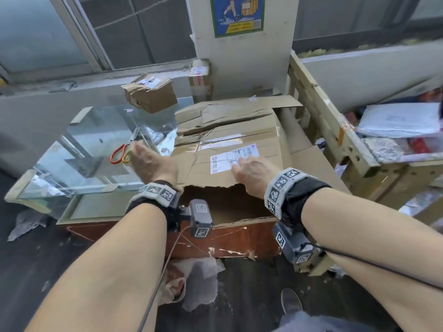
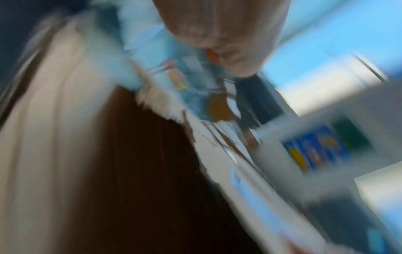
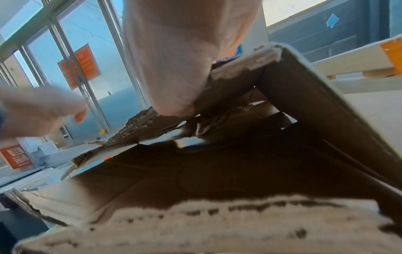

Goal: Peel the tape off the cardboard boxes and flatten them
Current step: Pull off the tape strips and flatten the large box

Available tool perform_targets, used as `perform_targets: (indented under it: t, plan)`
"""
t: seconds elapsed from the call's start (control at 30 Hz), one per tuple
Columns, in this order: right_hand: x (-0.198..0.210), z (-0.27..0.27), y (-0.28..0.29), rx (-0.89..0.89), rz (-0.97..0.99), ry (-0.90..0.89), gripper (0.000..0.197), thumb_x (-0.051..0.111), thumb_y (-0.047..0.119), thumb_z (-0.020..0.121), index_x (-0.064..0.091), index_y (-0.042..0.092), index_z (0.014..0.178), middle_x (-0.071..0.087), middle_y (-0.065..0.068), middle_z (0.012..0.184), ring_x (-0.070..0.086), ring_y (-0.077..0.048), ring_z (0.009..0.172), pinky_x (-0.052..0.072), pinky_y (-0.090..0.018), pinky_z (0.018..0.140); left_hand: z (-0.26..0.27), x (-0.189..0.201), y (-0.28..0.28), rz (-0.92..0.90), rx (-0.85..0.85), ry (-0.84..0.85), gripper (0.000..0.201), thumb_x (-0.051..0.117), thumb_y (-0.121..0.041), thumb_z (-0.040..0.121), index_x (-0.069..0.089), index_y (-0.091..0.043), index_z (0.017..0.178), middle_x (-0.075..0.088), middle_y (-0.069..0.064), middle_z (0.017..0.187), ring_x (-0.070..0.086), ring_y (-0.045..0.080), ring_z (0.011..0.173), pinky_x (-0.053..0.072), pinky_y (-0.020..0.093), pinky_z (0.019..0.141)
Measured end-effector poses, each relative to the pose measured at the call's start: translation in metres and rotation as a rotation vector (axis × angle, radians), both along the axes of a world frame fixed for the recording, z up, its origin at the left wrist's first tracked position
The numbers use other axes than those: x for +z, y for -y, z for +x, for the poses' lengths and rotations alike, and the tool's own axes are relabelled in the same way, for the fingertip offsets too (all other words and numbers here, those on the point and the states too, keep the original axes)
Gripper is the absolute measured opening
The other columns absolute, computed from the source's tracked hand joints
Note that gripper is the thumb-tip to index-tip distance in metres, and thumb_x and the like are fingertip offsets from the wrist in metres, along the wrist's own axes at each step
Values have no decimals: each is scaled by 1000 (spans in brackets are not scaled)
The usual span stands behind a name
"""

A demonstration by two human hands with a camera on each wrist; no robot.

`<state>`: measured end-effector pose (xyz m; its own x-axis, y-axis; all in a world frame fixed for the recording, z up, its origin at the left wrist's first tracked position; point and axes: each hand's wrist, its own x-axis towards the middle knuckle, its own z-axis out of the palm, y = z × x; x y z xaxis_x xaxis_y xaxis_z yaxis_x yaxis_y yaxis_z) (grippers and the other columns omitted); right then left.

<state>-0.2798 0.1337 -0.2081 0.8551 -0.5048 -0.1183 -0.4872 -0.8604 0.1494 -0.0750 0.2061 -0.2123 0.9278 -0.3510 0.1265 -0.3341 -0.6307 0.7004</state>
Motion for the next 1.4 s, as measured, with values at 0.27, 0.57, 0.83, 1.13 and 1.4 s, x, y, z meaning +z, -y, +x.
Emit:
perform_targets:
  t: [0.27,0.57,0.83,1.13,1.4]
  plan:
    - [-5,-11,12,-5,55,43,20,44,1,88,50,9,106,55,-9,103,52,-24,96,39,-28,78,-63,-19,32,1053,-946,31,132,82,-41,64,-17,-35,150,-13,7,160,-15,36,146,11,59,116]
    - [-13,-60,26,-312,194,394,78,40,68,86,29,19,146,32,-1,152,27,-17,140,18,-43,116,-59,-25,39,900,-903,115,82,53,-33,93,-2,-26,154,7,14,159,4,37,147,8,48,120]
    - [-25,-74,46,-1306,971,691,86,40,73,81,43,9,138,45,-15,142,45,-35,127,35,-45,108,-61,-20,36,862,-900,98,77,49,-29,96,-1,-26,154,1,13,161,-9,34,148,-1,45,120]
    - [-7,-94,59,-1241,715,381,81,58,62,81,39,12,142,40,-17,146,42,-34,131,34,-37,104,-58,-46,22,814,-815,24,94,62,-28,89,-7,-40,151,-10,1,162,-12,35,147,8,61,116]
    - [0,-91,62,-1330,488,265,118,52,91,52,46,7,134,44,-20,137,34,-38,130,30,-46,108,-71,-47,17,763,-762,1,101,68,-33,84,-7,-44,150,-17,0,161,-16,39,145,8,75,106]
